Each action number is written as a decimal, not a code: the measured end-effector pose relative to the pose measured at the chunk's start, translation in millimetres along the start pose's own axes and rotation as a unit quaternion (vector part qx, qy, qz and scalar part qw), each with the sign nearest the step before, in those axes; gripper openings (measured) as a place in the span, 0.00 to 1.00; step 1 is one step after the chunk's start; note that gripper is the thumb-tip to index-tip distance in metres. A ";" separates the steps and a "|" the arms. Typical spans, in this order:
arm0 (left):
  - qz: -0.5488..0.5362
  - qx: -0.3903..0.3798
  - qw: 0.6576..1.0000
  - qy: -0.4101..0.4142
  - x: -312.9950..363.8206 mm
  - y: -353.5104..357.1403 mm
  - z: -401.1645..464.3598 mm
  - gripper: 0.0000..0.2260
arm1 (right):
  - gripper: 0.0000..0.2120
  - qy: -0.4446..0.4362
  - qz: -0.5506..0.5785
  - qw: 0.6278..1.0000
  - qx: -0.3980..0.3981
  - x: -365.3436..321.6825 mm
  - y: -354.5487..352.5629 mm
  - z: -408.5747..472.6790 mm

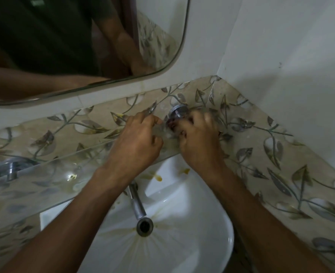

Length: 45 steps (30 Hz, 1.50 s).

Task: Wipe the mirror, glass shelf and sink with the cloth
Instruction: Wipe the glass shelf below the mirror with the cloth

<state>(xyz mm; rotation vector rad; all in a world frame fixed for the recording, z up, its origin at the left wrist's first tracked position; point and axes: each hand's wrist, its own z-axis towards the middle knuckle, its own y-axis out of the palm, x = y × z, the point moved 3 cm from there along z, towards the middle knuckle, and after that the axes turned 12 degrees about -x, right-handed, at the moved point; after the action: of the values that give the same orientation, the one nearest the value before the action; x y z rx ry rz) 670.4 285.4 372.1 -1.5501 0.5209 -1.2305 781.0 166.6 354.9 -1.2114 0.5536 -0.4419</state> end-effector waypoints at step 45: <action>-0.002 0.018 1.000 -0.010 3.8 -0.5 -2.1 0.18 | 0.12 0.049 0.042 0.998 0.024 24.7 -5.2 11.8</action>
<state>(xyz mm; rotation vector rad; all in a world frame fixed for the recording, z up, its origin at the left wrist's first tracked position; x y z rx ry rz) 669.8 281.5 374.1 -1.5318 0.4809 -1.2206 807.6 159.2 358.8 -1.1214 0.6711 -0.4427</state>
